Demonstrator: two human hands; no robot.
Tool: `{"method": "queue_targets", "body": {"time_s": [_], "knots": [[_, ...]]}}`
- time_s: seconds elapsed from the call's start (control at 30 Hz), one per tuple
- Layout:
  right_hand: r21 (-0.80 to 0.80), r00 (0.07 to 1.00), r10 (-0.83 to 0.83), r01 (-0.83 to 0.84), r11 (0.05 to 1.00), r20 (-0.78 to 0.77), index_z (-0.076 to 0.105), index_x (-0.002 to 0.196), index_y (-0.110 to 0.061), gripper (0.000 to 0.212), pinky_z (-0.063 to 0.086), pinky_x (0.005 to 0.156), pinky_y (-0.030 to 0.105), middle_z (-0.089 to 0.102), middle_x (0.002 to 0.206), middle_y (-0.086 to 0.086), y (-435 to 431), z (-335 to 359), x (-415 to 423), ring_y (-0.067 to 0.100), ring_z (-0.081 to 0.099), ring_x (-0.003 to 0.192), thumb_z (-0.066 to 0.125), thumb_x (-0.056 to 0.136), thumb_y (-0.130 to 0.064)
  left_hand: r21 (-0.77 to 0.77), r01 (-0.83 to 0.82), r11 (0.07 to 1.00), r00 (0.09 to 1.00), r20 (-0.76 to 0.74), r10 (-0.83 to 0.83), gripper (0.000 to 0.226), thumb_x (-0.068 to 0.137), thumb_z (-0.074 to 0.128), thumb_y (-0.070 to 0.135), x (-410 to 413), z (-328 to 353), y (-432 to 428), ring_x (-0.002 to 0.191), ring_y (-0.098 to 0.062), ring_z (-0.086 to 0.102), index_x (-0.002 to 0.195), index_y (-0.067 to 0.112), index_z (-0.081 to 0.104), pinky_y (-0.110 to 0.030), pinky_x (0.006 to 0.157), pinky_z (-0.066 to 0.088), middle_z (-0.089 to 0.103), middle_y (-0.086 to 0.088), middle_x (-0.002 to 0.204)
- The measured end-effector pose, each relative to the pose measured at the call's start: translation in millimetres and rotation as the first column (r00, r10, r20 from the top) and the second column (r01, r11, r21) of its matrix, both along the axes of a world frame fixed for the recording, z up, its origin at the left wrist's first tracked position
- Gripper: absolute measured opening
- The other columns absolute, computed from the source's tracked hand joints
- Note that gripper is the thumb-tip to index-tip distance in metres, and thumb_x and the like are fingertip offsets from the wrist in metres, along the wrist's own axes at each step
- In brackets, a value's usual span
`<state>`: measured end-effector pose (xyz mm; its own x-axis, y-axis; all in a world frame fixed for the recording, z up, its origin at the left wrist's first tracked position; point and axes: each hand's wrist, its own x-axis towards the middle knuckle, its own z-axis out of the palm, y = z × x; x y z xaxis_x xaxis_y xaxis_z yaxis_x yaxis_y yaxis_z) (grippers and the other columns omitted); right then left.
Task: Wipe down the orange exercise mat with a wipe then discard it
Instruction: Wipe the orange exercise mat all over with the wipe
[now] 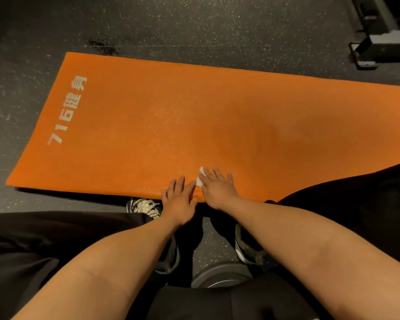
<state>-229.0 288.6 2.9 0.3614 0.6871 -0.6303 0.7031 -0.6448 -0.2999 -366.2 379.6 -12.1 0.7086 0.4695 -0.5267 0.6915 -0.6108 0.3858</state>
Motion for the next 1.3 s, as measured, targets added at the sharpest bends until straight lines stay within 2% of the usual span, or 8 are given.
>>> {"method": "queue_targets", "body": {"time_s": [0.13, 0.3, 0.6, 0.83, 1.0, 1.1, 1.17, 1.3], "knots": [[0.022, 0.999, -0.049, 0.049, 0.999, 0.012, 0.014, 0.163, -0.028, 0.053, -0.005, 0.123, 0.056, -0.001, 0.17, -0.007, -2, -1, -2, 0.019, -0.007, 0.156, 0.024, 0.111, -0.03, 0.081, -0.041, 0.996, 0.994, 0.104, 0.033, 0.039, 0.102, 0.047, 0.038, -2, -4, -7, 0.153, -0.022, 0.006, 0.141, 0.036, 0.044, -0.048, 0.114, 0.01, 0.017, 0.002, 0.166], [0.031, 0.995, -0.1, 0.1, 0.995, 0.015, 0.019, 0.162, -0.023, 0.052, -0.003, 0.125, 0.052, 0.003, 0.171, -0.005, -4, 1, -4, 0.017, -0.003, 0.157, 0.023, 0.11, -0.029, 0.09, -0.142, 0.986, 0.972, 0.201, 0.121, 0.008, 0.101, 0.052, 0.029, 3, -9, -4, 0.15, -0.015, 0.02, 0.105, 0.029, 0.059, -0.05, 0.117, 0.002, 0.043, 0.009, 0.153], [0.187, 0.959, -0.277, 0.283, 0.941, -0.057, 0.025, 0.161, -0.024, 0.05, 0.002, 0.125, 0.049, 0.012, 0.17, -0.004, 32, 8, 3, 0.016, 0.009, 0.156, 0.022, 0.111, -0.03, 0.034, -0.329, 0.944, 0.876, 0.383, 0.292, 0.013, 0.099, 0.055, 0.024, 29, 5, 40, 0.117, -0.009, 0.057, 0.087, 0.03, 0.057, -0.045, 0.122, 0.002, 0.065, 0.012, 0.119], [0.266, 0.958, -0.215, 0.261, 0.928, -0.191, 0.016, 0.162, -0.02, 0.053, -0.002, 0.125, 0.042, 0.004, 0.17, -0.002, 91, 18, 10, 0.017, 0.0, 0.156, 0.024, 0.111, -0.03, 0.088, -0.503, 0.859, 0.799, 0.426, 0.424, 0.014, 0.099, 0.057, 0.02, 39, 17, 115, 0.117, -0.014, 0.057, 0.088, 0.029, 0.058, -0.046, 0.122, 0.008, 0.065, 0.009, 0.12], [0.141, 0.913, -0.249, 0.307, 0.941, -0.323, 0.009, 0.163, -0.023, 0.056, 0.003, 0.126, 0.046, -0.003, 0.171, -0.002, 122, 7, 3, 0.02, -0.006, 0.157, 0.028, 0.111, -0.033, 0.125, -0.456, 0.881, 0.863, 0.304, 0.404, 0.01, 0.1, 0.056, 0.024, 31, 4, 122, 0.12, -0.022, 0.055, 0.094, 0.024, 0.064, -0.047, 0.116, 0.021, 0.066, 0.0, 0.122], [0.071, 0.873, -0.331, 0.379, 0.923, -0.358, 0.008, 0.163, -0.025, 0.057, 0.005, 0.126, 0.045, -0.001, 0.171, 0.0, 127, 1, 1, 0.022, -0.004, 0.157, 0.027, 0.111, -0.037, -0.059, -0.387, 0.92, 0.868, 0.315, 0.385, 0.016, 0.102, 0.051, 0.027, 34, -5, 106, 0.119, -0.02, 0.057, 0.112, 0.024, 0.064, -0.043, 0.109, 0.034, 0.067, 0.001, 0.123], [0.011, 0.808, -0.411, 0.457, 0.889, -0.422, 0.007, 0.162, -0.037, 0.057, 0.006, 0.125, 0.049, 0.002, 0.17, -0.004, 132, 1, -1, 0.026, -0.002, 0.157, 0.028, 0.109, -0.041, -0.235, -0.424, 0.875, 0.816, 0.32, 0.481, 0.029, 0.104, 0.047, 0.03, 37, -5, 101, 0.118, -0.021, 0.059, 0.131, 0.023, 0.056, -0.04, 0.1, 0.046, 0.065, 0.001, 0.128], [-0.009, 0.671, -0.473, 0.571, 0.821, -0.571, 0.013, 0.156, -0.051, 0.066, 0.014, 0.124, 0.053, 0.018, 0.168, -0.004, 142, -40, 6, 0.027, 0.014, 0.155, 0.03, 0.093, -0.059, -0.374, -0.453, 0.809, 0.751, 0.328, 0.572, 0.044, 0.108, 0.036, 0.034, 47, -1, 94, 0.134, -0.015, 0.047, 0.152, 0.03, 0.037, -0.037, 0.11, 0.041, 0.048, 0.005, 0.15]]}}
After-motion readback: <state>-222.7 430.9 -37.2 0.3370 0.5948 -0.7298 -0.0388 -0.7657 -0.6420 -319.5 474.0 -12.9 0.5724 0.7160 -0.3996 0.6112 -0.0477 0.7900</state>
